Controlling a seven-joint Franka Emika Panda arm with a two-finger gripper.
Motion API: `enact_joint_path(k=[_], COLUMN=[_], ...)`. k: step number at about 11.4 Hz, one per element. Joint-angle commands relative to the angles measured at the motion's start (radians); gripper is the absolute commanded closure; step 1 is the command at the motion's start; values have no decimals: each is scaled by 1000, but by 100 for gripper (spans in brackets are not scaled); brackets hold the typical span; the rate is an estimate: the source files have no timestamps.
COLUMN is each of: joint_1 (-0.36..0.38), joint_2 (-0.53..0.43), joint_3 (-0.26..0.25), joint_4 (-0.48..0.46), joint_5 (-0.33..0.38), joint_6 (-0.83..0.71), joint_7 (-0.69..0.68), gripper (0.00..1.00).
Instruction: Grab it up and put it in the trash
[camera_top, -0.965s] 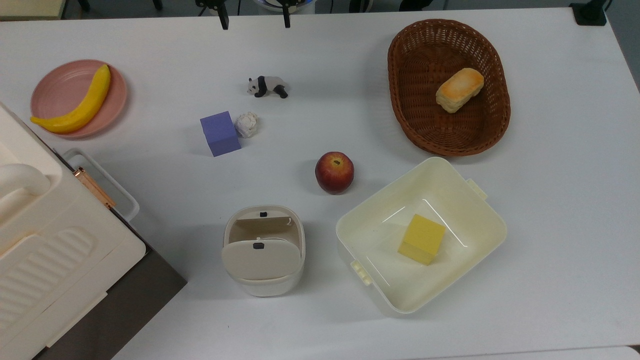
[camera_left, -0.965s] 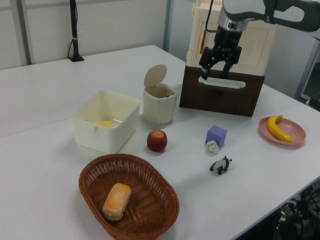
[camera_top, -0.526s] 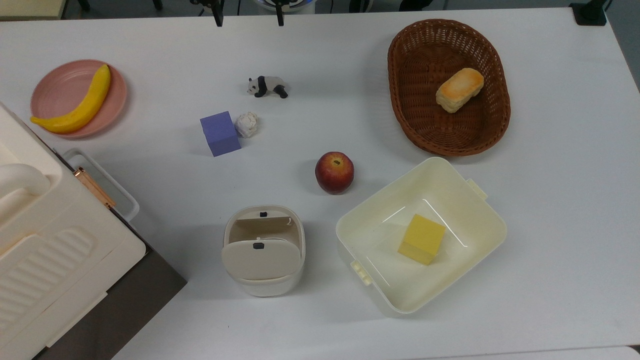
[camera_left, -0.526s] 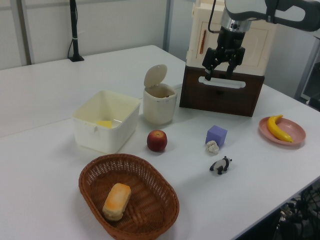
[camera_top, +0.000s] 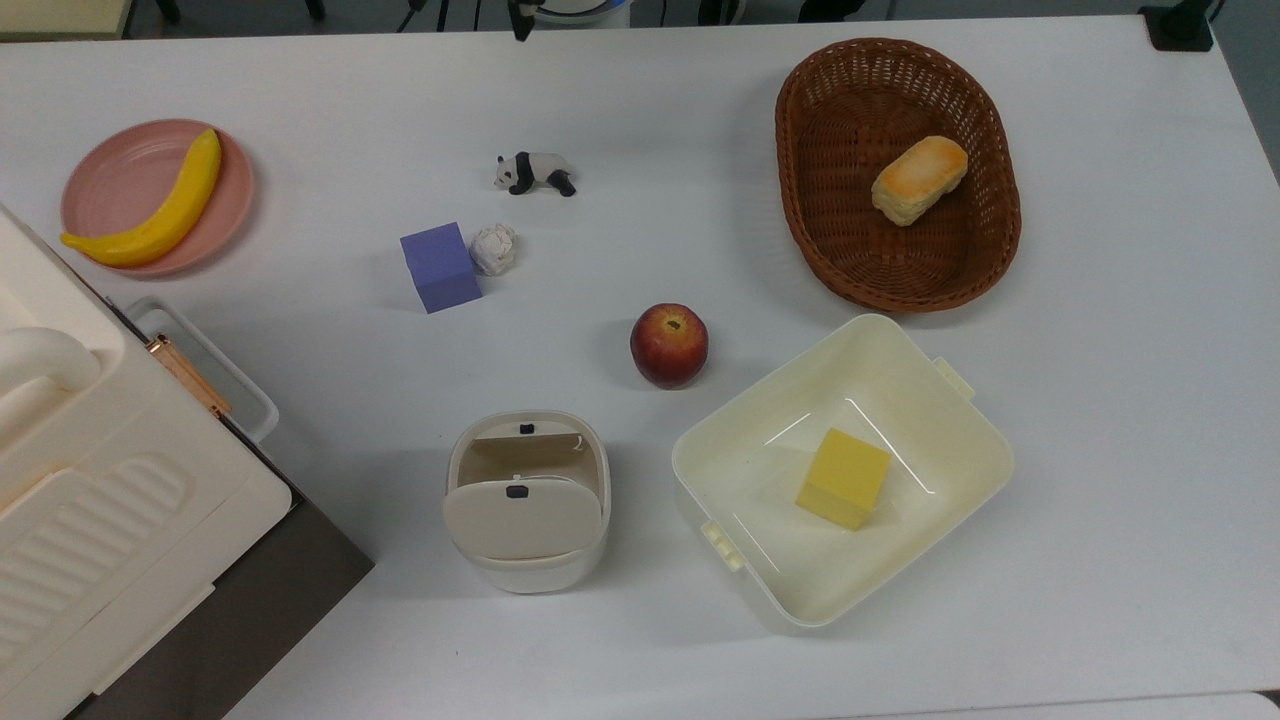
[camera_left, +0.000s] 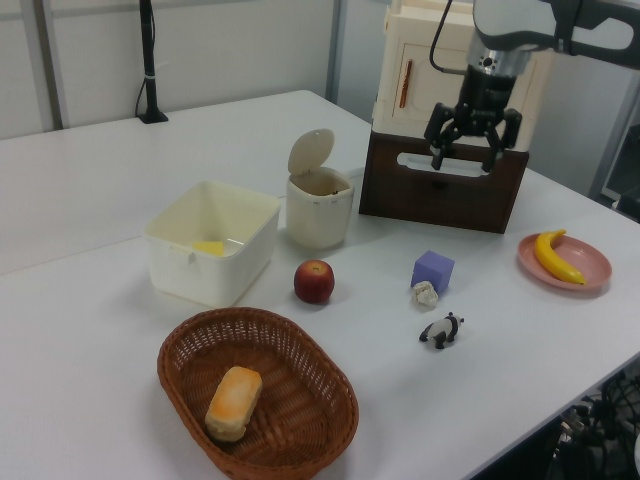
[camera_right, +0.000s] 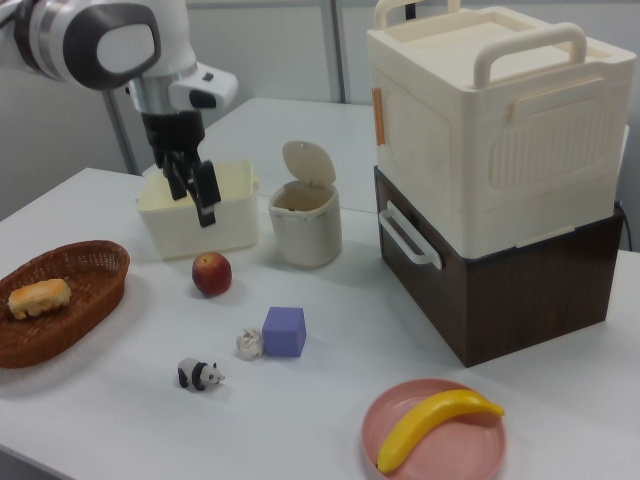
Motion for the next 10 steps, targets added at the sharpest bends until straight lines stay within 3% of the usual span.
enact_joint_path(k=[1, 5, 6, 7, 10], joint_1=[-84, -54, -45, -31, -11], joint_2=[-41, 51, 79, 107, 182], joint_3=[72, 70, 70, 70, 70], joint_4=[-148, -196, -196, -196, -196], joint_5=[23, -4, -43, -79, -100], joint_6=[100, 234, 264, 288, 351], joint_7=[176, 293, 317, 322, 325], gripper=[0, 0, 0, 0, 0])
